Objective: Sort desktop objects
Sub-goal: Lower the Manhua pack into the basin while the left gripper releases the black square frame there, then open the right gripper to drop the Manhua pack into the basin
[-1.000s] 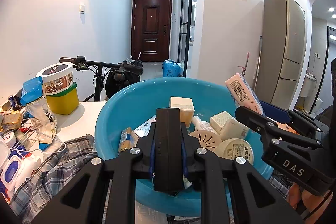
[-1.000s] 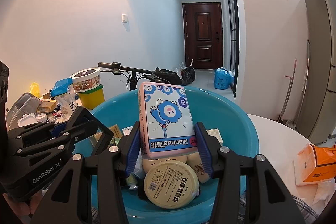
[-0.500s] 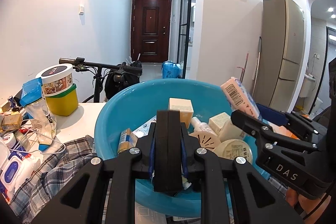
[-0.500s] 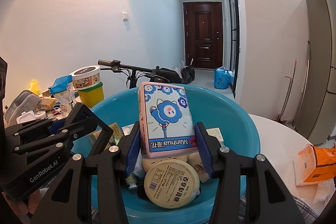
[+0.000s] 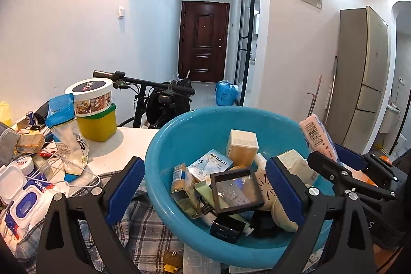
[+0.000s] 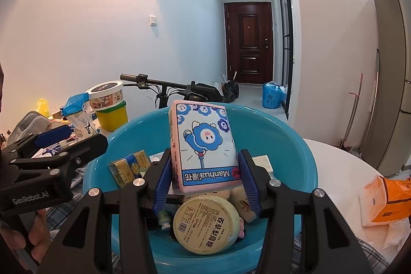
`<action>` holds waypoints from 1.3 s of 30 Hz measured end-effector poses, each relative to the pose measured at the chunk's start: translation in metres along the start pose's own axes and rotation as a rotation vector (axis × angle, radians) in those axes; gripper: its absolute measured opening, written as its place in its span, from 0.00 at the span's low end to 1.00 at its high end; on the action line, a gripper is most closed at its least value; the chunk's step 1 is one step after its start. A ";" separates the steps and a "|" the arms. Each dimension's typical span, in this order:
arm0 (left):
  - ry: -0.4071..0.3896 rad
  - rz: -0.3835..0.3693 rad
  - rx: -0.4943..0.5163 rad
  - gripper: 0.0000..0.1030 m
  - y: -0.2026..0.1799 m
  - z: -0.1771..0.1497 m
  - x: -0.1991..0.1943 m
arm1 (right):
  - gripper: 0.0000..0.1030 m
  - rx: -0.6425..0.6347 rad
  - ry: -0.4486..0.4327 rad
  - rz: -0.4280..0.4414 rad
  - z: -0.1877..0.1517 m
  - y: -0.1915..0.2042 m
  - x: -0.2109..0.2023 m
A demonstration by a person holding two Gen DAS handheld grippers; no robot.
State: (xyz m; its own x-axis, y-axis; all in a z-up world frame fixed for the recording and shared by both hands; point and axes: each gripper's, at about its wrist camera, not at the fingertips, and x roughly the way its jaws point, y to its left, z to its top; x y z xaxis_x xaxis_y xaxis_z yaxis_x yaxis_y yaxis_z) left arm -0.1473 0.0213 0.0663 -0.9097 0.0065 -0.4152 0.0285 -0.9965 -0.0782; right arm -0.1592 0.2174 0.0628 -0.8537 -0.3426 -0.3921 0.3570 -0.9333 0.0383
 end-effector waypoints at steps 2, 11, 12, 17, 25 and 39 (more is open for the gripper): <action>0.000 0.005 0.000 0.94 0.002 0.001 0.000 | 0.48 -0.002 -0.001 0.000 0.000 0.001 0.000; -0.002 -0.005 0.001 0.94 0.003 0.003 -0.004 | 0.48 -0.015 0.010 0.007 -0.002 0.005 0.002; -0.001 -0.002 0.001 0.94 0.003 0.003 -0.004 | 0.48 -0.019 0.010 0.008 -0.002 0.006 0.002; 0.006 -0.012 -0.011 0.95 0.007 0.005 -0.006 | 0.48 -0.033 0.011 0.009 -0.003 0.010 0.003; 0.007 0.008 -0.010 0.95 0.011 0.005 -0.007 | 0.48 -0.025 0.010 0.010 -0.003 0.011 0.003; -0.013 0.041 0.068 0.95 0.001 0.005 -0.010 | 0.48 0.008 0.003 0.023 -0.002 0.004 0.003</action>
State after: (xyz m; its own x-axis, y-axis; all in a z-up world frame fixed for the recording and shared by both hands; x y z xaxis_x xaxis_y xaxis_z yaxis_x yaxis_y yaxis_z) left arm -0.1401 0.0196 0.0754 -0.9137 -0.0348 -0.4049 0.0380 -0.9993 0.0002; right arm -0.1593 0.2132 0.0600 -0.8441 -0.3640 -0.3936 0.3736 -0.9259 0.0551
